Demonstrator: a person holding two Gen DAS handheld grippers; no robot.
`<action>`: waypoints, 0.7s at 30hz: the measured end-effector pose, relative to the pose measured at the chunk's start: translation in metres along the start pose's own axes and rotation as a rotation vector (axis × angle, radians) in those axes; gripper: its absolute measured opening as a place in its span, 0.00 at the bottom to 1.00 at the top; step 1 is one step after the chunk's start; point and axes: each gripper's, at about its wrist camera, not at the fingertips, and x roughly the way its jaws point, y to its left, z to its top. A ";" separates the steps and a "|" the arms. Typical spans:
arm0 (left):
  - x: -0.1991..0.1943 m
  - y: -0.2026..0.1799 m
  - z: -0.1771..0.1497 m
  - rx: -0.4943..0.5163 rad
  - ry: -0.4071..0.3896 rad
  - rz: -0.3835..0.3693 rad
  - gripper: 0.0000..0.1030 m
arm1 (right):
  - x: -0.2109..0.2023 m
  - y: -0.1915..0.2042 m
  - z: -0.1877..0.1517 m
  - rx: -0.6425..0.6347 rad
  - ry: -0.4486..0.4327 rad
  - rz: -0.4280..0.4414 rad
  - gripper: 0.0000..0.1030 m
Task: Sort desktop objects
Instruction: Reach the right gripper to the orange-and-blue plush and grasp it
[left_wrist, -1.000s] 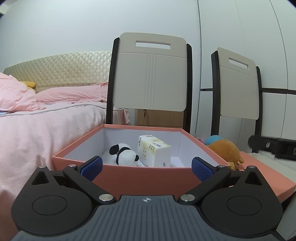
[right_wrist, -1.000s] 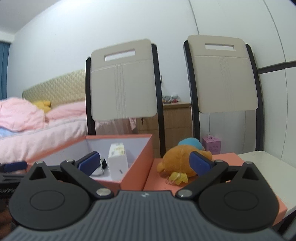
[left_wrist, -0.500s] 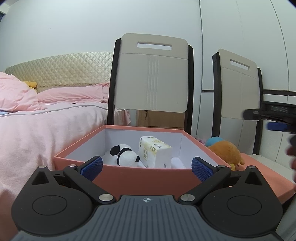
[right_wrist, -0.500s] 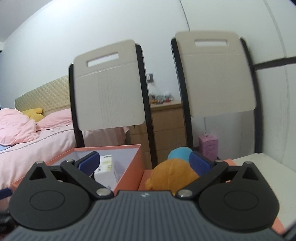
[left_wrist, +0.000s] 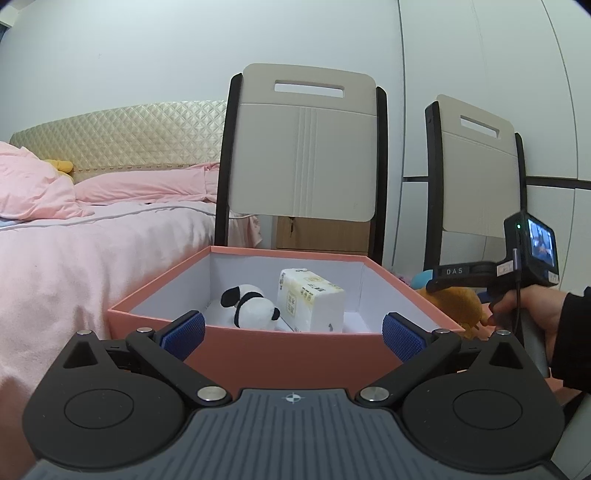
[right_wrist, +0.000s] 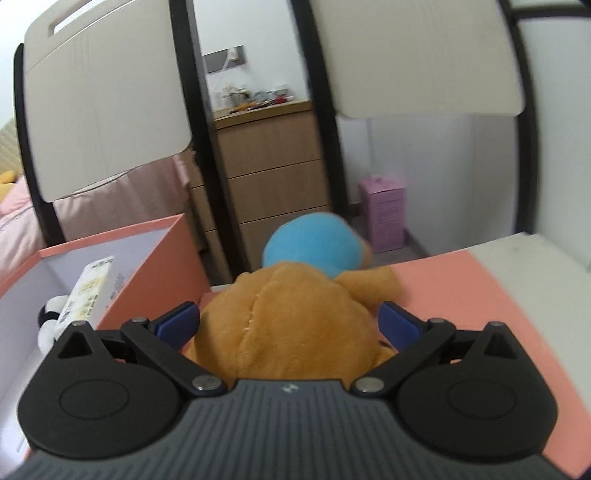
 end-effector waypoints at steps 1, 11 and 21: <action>0.000 0.001 0.000 -0.008 0.002 -0.003 1.00 | 0.002 -0.001 -0.001 -0.002 -0.001 0.009 1.00; 0.001 0.008 0.002 -0.040 0.018 -0.014 1.00 | 0.016 0.012 -0.004 -0.095 -0.017 -0.019 1.00; 0.002 0.004 0.000 -0.031 0.020 -0.010 1.00 | 0.016 0.009 0.000 -0.116 0.036 -0.018 0.76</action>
